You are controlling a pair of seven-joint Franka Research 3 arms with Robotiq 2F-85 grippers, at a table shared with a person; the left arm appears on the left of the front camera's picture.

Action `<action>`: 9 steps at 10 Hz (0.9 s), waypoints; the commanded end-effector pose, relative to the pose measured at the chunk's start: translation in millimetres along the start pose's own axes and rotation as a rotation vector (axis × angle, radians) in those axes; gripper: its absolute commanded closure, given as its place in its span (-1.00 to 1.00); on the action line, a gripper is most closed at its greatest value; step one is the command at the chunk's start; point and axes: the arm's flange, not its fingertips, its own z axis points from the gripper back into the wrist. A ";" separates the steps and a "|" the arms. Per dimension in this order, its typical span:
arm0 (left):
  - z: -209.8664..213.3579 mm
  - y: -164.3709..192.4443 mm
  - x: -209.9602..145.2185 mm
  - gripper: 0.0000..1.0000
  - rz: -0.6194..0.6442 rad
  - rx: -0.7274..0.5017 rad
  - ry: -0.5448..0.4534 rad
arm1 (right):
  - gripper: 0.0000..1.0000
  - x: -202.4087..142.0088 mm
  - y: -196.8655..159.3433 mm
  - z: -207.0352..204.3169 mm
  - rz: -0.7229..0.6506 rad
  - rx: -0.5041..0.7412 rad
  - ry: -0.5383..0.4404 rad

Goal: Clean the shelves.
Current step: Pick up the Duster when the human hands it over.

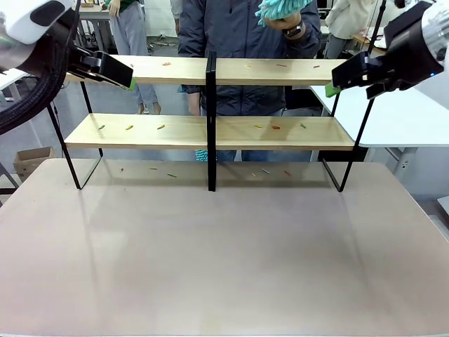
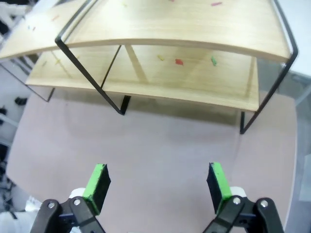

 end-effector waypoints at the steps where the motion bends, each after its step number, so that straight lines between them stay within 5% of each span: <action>1: 0.7 0.3 0.7 -1.00 0.000 0.001 -0.007 | -0.99 -10.8 33.9 30.9 -0.057 -0.076 -0.042; 6: 0.7 0.3 0.7 -1.00 0.000 0.001 -0.007 | -0.99 -40.5 60.9 65.8 0.020 -0.017 -0.036; 9: 0.7 0.3 0.7 -1.00 0.000 0.001 -0.007 | -0.99 -51.8 67.1 75.3 0.119 -0.012 -0.142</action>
